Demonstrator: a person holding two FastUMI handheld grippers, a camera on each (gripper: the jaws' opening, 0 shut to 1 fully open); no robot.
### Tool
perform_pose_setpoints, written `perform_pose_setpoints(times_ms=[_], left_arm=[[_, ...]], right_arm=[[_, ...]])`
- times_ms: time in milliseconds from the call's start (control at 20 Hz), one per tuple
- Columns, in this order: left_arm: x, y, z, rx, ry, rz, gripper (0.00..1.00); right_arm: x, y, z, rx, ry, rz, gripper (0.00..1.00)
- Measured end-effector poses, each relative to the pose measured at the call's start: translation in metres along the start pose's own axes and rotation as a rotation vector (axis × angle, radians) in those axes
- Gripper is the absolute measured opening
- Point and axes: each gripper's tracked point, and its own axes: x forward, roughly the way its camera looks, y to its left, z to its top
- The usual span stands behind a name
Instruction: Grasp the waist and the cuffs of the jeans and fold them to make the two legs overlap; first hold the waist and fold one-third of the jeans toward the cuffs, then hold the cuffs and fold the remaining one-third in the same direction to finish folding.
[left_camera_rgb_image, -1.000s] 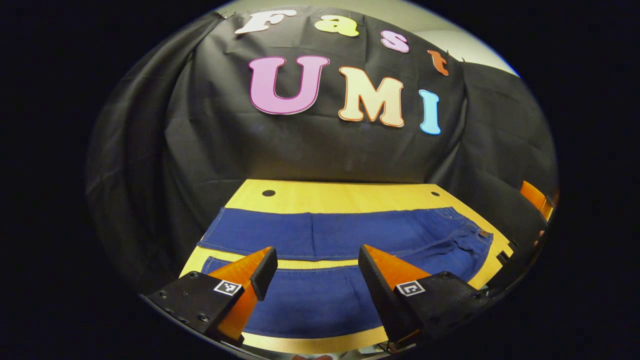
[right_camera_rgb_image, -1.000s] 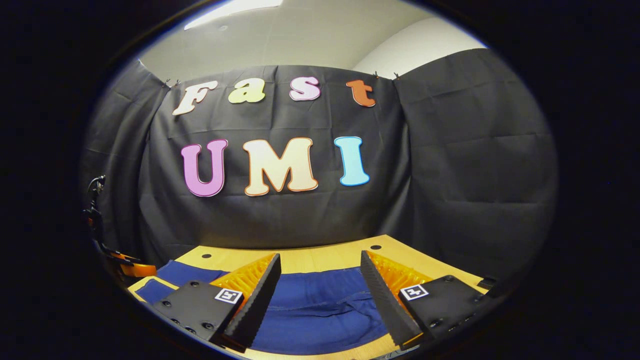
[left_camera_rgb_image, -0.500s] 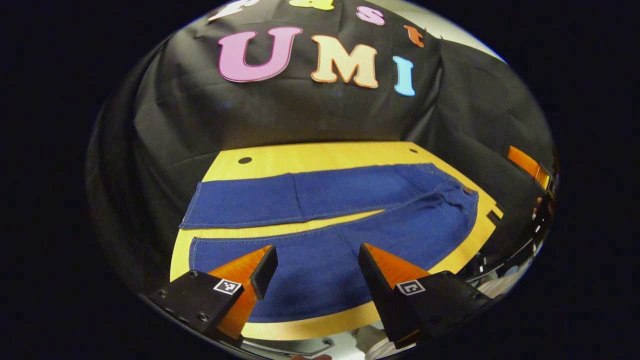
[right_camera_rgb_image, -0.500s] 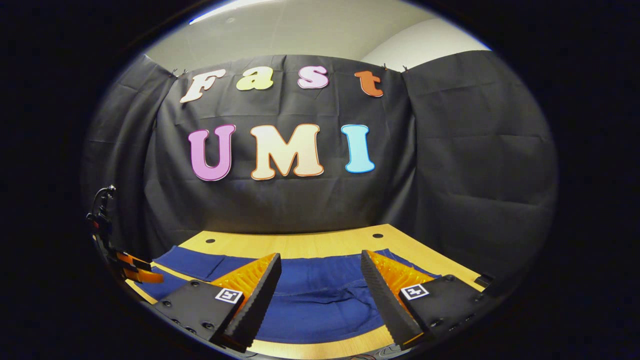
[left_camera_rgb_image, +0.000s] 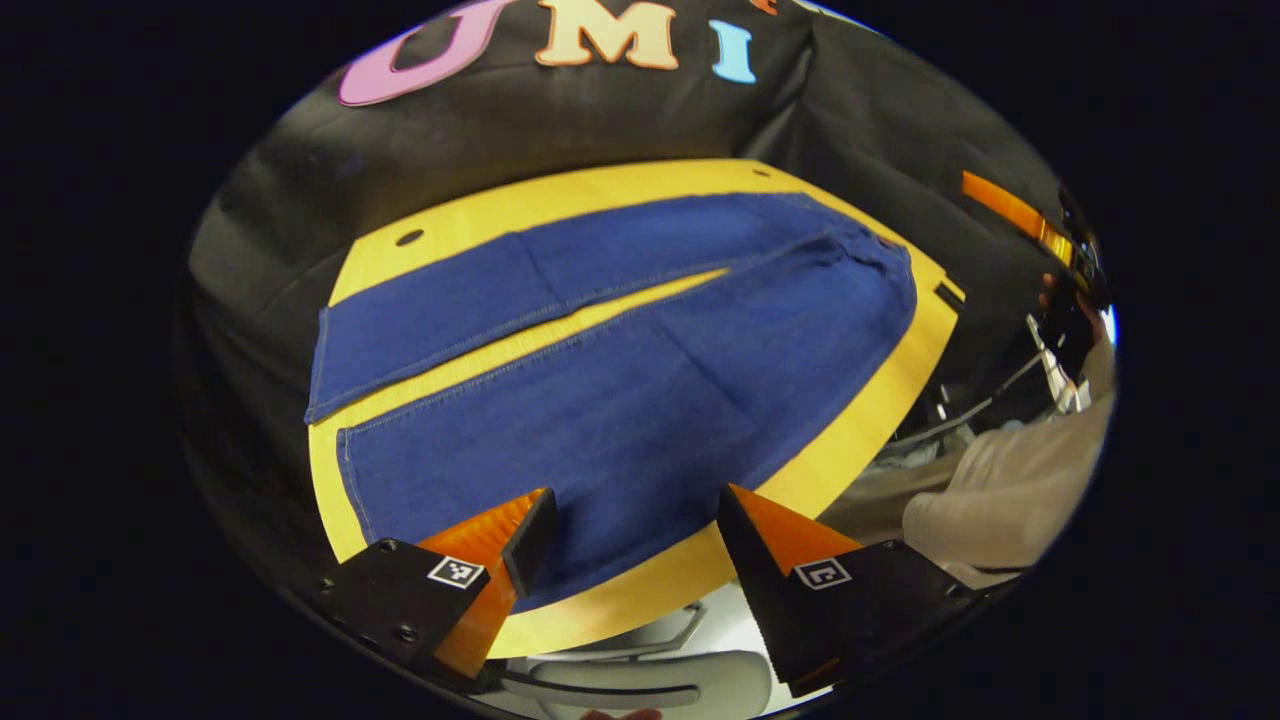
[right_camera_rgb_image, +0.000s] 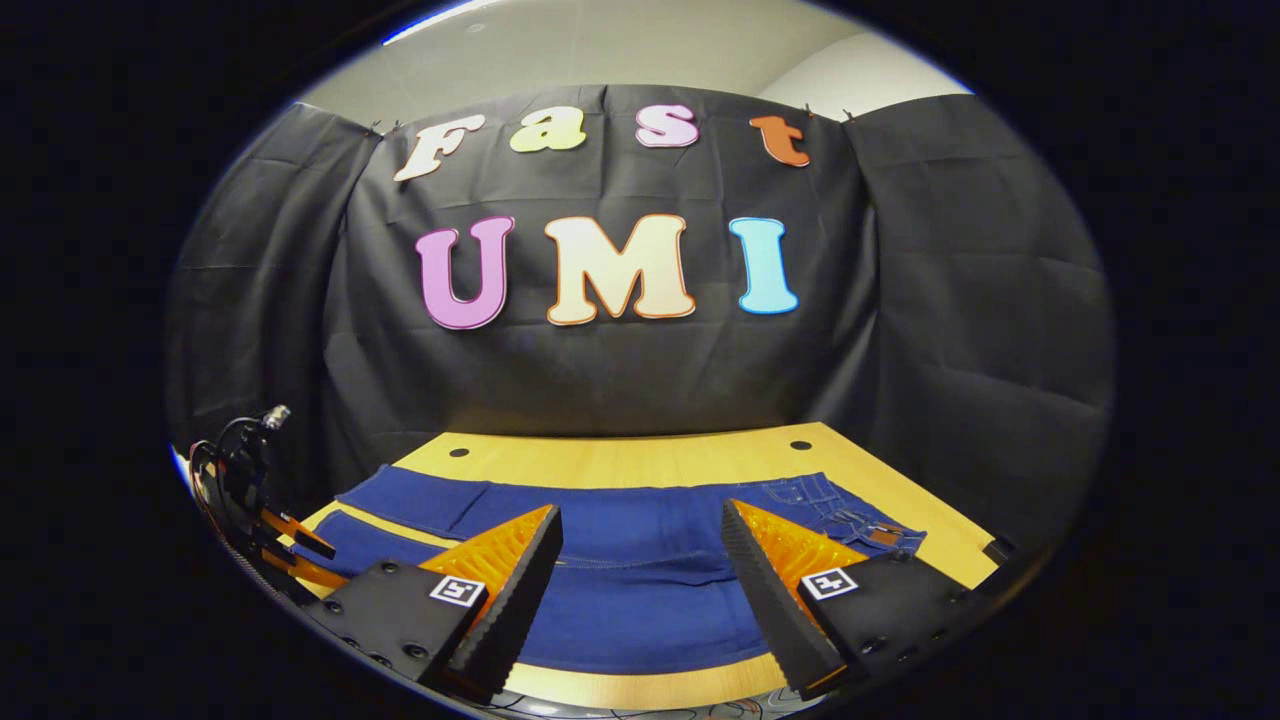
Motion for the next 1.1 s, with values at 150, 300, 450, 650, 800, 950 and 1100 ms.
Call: perform_pose_setpoints(times_ms=[150, 300, 450, 650, 800, 950, 1100], left_arm=[[0.004, 0.015, -0.027, 0.052, 0.125, -0.032, 0.96], [0.004, 0.022, -0.04, 0.1, 0.204, -0.045, 0.96], [0.001, 0.027, -0.048, 0.163, 0.269, -0.062, 0.96], [0.0, 0.041, -0.062, 0.226, 0.345, -0.073, 0.96], [0.001, 0.042, -0.063, 0.25, 0.369, -0.096, 0.93], [0.004, 0.045, -0.067, 0.295, 0.403, -0.078, 0.93], [0.005, 0.044, -0.067, 0.335, 0.436, -0.075, 0.93]], right_arm=[[0.001, 0.006, -0.007, -0.011, 0.024, 0.016, 0.99], [0.004, 0.005, -0.011, -0.001, 0.036, 0.008, 0.99], [0.004, 0.0, -0.016, 0.006, 0.051, -0.011, 0.99], [0.006, -0.005, -0.025, 0.009, 0.075, -0.033, 0.99], [0.009, -0.007, -0.031, 0.02, 0.093, -0.042, 0.99], [0.011, -0.005, -0.033, 0.019, 0.104, -0.041, 0.99], [0.012, -0.004, -0.033, 0.016, 0.102, -0.037, 0.99]])
